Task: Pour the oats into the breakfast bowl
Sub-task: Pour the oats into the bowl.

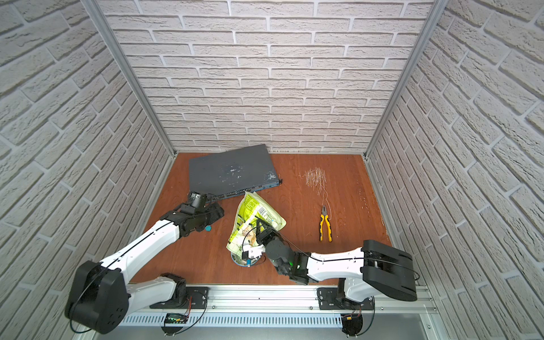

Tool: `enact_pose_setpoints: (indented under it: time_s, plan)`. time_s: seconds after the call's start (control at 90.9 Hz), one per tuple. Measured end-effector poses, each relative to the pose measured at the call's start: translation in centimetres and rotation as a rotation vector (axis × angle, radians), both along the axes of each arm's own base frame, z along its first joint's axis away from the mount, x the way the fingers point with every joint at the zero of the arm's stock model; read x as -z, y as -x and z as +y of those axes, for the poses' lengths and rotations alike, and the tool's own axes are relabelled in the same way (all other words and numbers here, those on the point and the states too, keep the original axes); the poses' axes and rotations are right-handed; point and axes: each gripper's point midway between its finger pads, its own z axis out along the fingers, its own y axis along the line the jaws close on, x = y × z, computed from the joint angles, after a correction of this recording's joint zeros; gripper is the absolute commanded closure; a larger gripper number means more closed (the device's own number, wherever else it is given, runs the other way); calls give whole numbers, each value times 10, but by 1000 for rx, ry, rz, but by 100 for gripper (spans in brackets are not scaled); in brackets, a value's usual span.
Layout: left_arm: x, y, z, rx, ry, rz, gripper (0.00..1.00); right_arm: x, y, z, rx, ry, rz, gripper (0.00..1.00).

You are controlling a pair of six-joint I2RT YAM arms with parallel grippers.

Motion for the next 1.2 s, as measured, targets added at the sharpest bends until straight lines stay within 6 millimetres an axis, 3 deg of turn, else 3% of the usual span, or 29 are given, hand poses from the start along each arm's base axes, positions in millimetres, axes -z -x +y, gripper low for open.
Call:
enact_pose_setpoints:
  time_s: [0.418,1.199]
  plan:
    - [-2,-3,-1,0,1,-3,16,-20,-5,-8,11,-28,-34,96]
    - [0,-4,-1,0,-1,4,16,-10,-3,2,-26,14,-40,96]
